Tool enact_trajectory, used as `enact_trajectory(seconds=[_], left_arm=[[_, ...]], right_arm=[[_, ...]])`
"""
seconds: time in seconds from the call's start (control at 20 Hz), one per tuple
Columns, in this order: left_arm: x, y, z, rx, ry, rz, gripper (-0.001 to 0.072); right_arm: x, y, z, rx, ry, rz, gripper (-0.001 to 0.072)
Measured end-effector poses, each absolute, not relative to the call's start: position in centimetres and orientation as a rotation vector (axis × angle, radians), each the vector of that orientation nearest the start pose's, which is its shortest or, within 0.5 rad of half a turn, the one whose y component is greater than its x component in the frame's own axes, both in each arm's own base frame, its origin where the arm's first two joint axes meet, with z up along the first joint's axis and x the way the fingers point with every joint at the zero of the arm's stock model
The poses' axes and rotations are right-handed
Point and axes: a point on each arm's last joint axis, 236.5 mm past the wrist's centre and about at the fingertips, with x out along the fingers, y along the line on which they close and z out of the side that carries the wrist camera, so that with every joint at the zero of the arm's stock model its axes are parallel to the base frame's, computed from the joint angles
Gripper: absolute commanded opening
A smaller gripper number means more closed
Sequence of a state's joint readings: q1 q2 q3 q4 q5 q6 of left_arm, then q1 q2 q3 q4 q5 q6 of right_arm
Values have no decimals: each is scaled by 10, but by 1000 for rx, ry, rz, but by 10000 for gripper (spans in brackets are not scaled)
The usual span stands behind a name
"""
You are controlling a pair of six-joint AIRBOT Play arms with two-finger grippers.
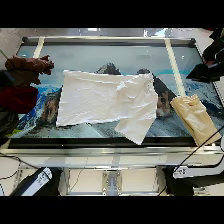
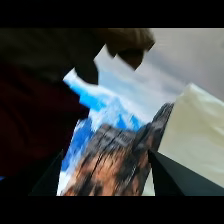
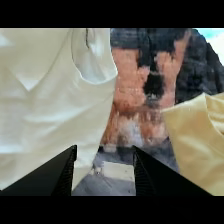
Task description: Fold the shirts.
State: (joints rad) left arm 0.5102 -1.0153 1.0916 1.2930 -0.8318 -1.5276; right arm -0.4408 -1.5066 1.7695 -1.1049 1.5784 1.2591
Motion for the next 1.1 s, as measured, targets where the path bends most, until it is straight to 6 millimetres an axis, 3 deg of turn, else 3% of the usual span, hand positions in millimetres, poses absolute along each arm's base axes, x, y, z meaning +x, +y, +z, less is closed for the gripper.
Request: enact_trajectory(seconds=[0.1, 0.2, 0.3, 0.4, 0.55, 0.7, 0.85, 1.0, 1.1], left_arm=[[331, 151, 90, -544, 721, 420, 573], [291, 128, 48, -703, 753, 464, 573], [262, 95, 7, -881, 779, 473, 573], [247, 65, -24, -1045, 807, 460, 573], [237, 37, -56, -1181, 866, 432, 572], [233, 19, -81, -1261, 947, 402, 572], [245, 10, -91, -1339, 948, 347, 550], [260, 9, -95, -1402, 908, 313, 485], [268, 11, -98, -1429, 881, 303, 482]], right_arm=[[392, -82, 110, 337, 1186, 204, 392], [364, -70, 81, 395, 1203, 208, 394], [342, -49, 48, 481, 1186, 220, 394], [331, -29, 24, 568, 1143, 227, 393], [324, -9, 6, 672, 1084, 242, 393], [325, 1, 6, 725, 1037, 256, 394], [328, 6, 9, 749, 1003, 271, 393], [327, 10, 11, 765, 995, 287, 393], [326, 13, 13, 772, 996, 299, 393]])
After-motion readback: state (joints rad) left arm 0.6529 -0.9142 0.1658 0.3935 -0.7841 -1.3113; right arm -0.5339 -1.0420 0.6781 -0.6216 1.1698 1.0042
